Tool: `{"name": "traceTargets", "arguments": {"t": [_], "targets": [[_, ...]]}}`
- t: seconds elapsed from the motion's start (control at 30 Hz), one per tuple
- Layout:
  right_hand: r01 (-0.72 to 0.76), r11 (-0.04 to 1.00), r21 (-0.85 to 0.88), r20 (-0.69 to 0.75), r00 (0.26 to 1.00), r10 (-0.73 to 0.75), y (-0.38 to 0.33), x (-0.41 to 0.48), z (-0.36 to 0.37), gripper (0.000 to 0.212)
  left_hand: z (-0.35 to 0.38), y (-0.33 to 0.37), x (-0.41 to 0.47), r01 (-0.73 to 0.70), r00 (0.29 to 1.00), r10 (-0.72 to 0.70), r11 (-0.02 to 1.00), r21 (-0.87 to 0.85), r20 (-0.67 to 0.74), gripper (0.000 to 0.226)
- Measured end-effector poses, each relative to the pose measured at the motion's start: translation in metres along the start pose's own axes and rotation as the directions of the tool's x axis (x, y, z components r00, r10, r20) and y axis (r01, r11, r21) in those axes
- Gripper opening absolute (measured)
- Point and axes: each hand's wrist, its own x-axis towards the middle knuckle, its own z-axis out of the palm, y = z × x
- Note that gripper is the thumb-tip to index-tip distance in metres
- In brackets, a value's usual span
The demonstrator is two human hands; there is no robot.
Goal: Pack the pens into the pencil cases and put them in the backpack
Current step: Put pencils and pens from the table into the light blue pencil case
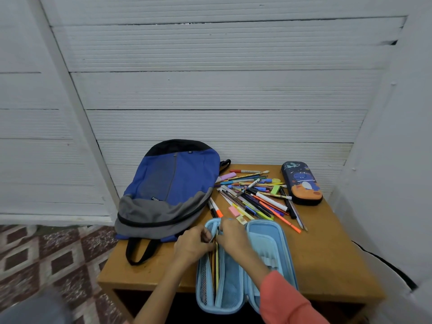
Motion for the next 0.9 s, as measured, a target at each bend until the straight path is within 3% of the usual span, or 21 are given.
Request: {"name": "traceTargets", "arguments": {"t": [0.27, 0.43, 0.5, 0.57, 0.67, 0.73, 0.9], "targets": [[-0.034, 0.985, 0.167, -0.002, 0.999, 0.035, 0.002, 0.006, -0.019, 0.013, -0.003, 0.002, 0.002, 0.004, 1.000, -0.004, 1.000, 0.004, 0.018, 0.023], [-0.072, 0.957, 0.281, 0.119, 0.992, 0.040, 0.011, 0.015, -0.026, 0.017, -0.003, -0.002, 0.003, 0.010, 0.999, -0.009, 1.000, -0.021, 0.031, 0.022], [-0.103, 0.920, 0.379, 0.071, 0.994, 0.082, 0.021, 0.021, -0.038, 0.010, -0.003, -0.004, 0.003, 0.014, 0.999, -0.013, 0.999, -0.032, 0.032, 0.023], [-0.117, 0.904, 0.411, -0.075, 0.984, 0.161, 0.038, 0.030, -0.057, 0.002, -0.003, -0.006, 0.003, 0.009, 0.999, -0.008, 0.999, -0.040, 0.033, 0.024], [-0.198, 0.919, 0.341, -0.279, 0.912, 0.300, 0.075, 0.045, -0.084, 0.012, -0.002, -0.007, 0.004, 0.000, 1.000, 0.001, 0.999, -0.045, 0.031, 0.023], [-0.268, 0.941, 0.208, -0.335, 0.884, 0.326, 0.104, 0.053, -0.094, 0.018, -0.002, -0.007, 0.005, 0.009, 1.000, -0.008, 0.999, -0.048, 0.029, 0.022], [-0.274, 0.940, -0.201, -0.234, 0.946, 0.226, 0.148, 0.061, -0.097, 0.035, -0.001, -0.007, 0.007, 0.015, 0.999, -0.013, 0.999, -0.044, 0.038, 0.021]]}}
